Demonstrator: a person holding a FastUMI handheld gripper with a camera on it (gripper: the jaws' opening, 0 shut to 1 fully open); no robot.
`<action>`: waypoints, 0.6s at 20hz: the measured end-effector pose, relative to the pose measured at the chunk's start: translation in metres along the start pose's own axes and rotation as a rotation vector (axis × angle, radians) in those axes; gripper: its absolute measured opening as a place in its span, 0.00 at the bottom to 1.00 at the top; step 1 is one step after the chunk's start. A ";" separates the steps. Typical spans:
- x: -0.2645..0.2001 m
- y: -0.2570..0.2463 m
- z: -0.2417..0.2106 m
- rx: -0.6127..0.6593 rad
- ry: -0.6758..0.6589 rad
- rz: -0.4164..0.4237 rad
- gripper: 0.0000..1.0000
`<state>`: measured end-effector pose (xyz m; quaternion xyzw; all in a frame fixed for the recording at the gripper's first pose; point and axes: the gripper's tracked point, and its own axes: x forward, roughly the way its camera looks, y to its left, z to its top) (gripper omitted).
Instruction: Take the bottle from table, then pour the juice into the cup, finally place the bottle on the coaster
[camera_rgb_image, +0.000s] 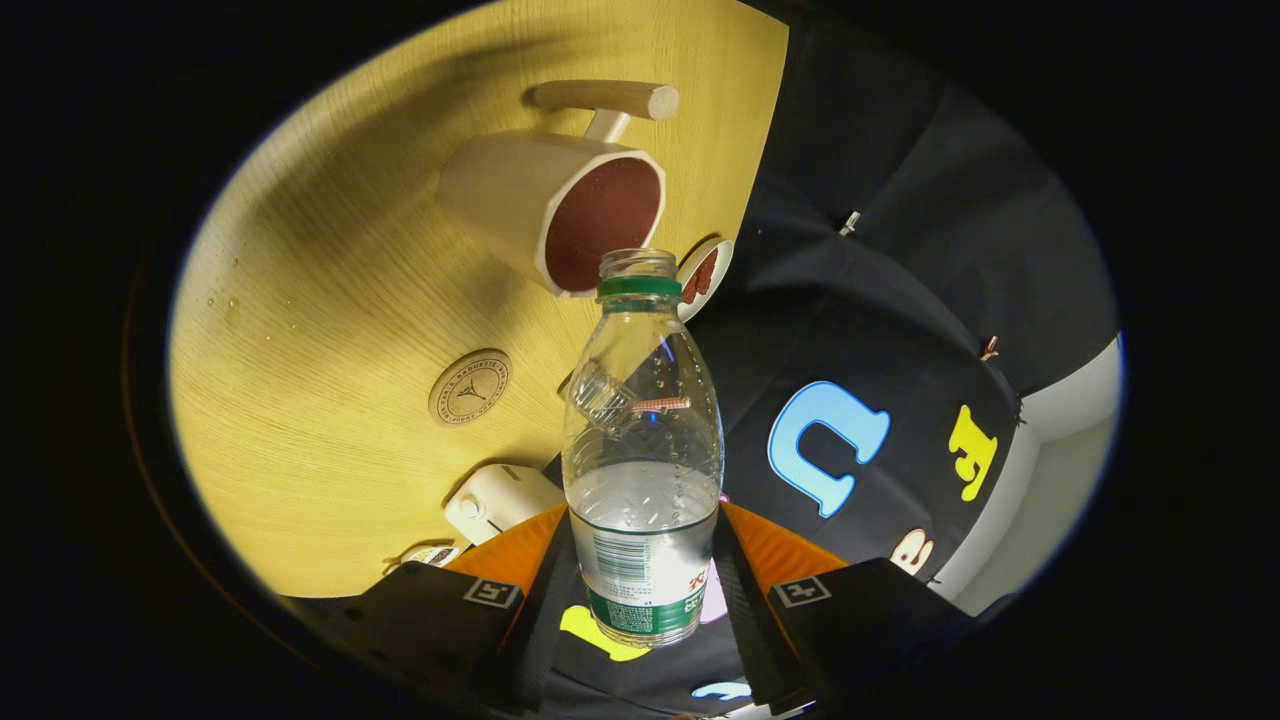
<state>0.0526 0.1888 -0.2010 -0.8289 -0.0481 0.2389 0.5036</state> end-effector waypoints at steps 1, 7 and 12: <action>0.000 0.000 0.000 0.006 0.003 0.005 0.76; -0.001 0.012 0.005 0.160 0.001 0.043 0.76; -0.005 0.028 0.011 0.459 0.020 0.076 0.77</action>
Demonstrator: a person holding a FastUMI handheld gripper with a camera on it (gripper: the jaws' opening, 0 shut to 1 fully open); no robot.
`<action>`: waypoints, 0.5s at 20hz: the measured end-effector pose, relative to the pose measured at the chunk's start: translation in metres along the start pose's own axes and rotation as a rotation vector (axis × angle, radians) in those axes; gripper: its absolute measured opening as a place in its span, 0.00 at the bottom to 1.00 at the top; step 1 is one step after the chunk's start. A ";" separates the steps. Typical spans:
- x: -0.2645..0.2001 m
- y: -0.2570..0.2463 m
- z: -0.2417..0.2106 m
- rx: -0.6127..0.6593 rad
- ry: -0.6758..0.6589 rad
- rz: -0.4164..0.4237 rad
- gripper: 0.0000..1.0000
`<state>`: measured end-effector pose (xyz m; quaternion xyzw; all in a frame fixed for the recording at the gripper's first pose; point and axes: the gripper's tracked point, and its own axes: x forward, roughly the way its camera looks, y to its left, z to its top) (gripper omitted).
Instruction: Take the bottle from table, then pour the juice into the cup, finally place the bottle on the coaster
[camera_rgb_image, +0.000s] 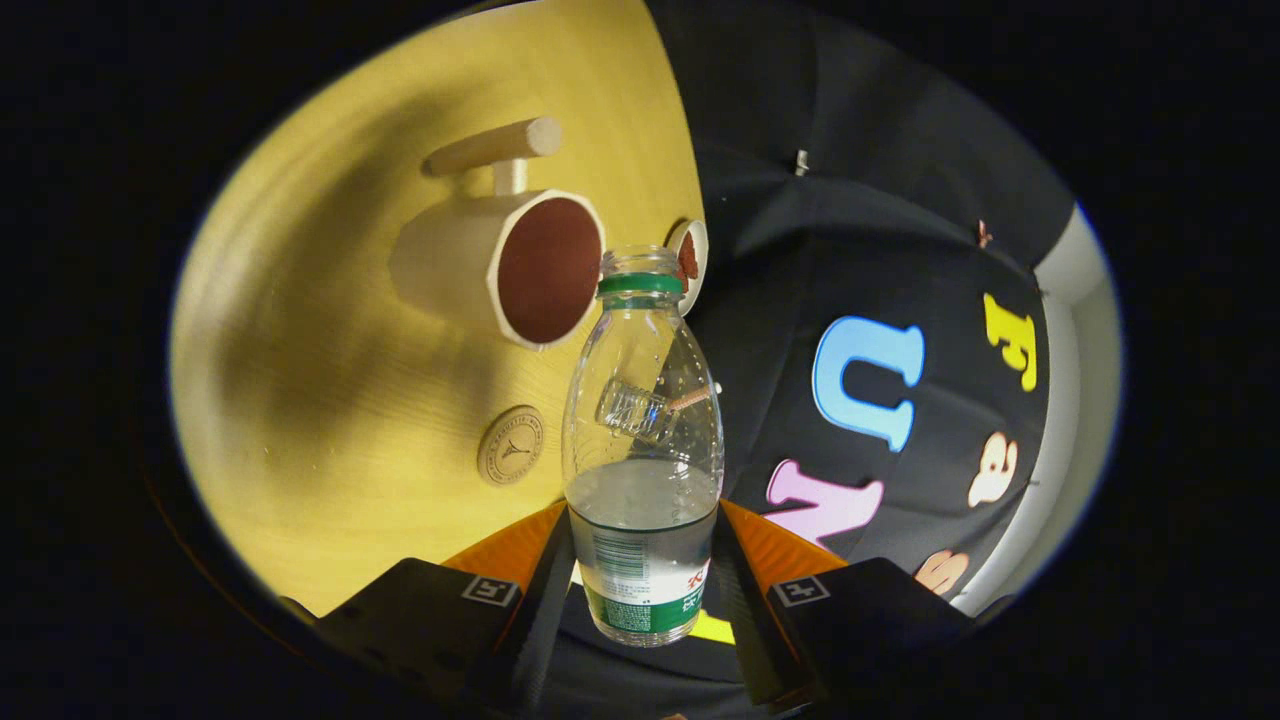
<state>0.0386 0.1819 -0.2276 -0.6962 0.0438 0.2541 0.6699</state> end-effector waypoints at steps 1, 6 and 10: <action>-0.001 0.000 0.002 0.060 0.000 -0.003 0.77; -0.007 -0.010 0.012 0.300 -0.017 -0.058 0.77; -0.009 -0.019 0.019 0.589 -0.086 -0.080 0.77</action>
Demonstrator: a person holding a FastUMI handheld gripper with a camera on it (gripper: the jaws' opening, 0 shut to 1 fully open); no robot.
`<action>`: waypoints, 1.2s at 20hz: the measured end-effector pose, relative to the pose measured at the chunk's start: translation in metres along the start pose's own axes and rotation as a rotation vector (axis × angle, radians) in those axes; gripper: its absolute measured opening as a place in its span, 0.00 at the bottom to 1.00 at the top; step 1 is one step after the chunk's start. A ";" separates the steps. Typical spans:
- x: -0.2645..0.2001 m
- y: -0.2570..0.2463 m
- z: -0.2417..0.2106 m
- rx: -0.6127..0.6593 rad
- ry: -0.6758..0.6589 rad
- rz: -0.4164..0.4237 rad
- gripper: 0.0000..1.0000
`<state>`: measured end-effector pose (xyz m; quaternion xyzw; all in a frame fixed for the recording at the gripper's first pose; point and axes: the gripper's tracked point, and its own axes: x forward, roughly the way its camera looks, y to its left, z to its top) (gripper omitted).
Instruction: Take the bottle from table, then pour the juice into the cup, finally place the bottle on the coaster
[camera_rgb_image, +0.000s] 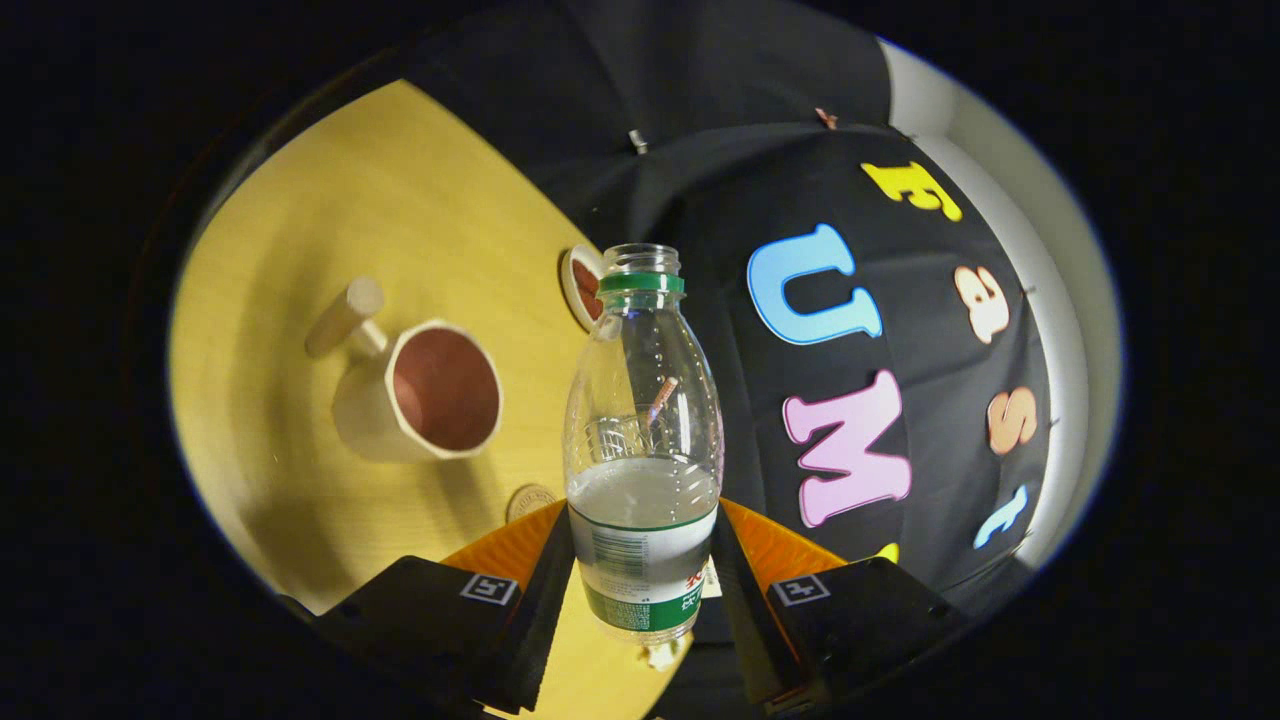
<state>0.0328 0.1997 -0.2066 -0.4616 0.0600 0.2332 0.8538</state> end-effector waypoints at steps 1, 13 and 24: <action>0.001 0.000 0.003 0.082 -0.024 0.011 0.77; 0.029 -0.040 -0.008 0.669 -0.131 0.009 0.77; 0.087 -0.052 -0.039 0.998 -0.131 0.005 0.77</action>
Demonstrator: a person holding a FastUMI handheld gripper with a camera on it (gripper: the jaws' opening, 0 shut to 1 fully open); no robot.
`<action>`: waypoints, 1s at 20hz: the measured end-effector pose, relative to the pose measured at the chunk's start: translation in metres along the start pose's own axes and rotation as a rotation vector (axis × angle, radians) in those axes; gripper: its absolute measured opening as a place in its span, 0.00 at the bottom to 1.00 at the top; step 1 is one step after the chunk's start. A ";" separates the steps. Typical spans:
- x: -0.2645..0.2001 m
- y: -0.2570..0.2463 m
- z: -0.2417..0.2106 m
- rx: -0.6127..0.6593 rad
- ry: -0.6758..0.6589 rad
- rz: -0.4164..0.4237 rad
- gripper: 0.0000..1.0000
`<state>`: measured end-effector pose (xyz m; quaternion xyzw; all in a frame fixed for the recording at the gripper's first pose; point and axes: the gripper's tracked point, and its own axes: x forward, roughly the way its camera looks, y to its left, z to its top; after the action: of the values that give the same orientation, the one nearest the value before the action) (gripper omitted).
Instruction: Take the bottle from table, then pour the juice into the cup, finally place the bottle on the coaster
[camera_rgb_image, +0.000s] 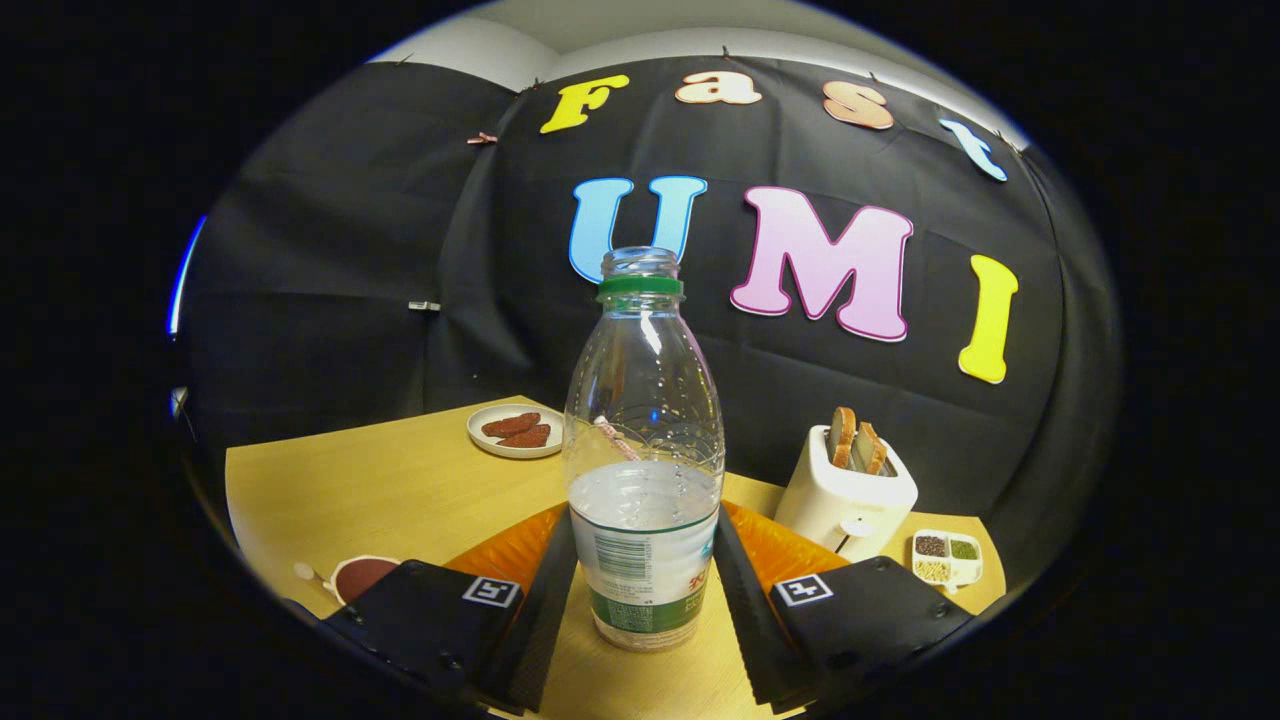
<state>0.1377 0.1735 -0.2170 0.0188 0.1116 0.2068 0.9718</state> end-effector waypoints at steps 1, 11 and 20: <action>0.006 -0.003 -0.004 0.020 0.001 -0.006 0.77; 0.049 -0.028 -0.069 0.118 0.047 -0.060 0.77; 0.053 -0.027 -0.085 0.138 0.054 -0.059 0.78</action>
<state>0.1764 0.1696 -0.3129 0.0770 0.1522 0.1704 0.9705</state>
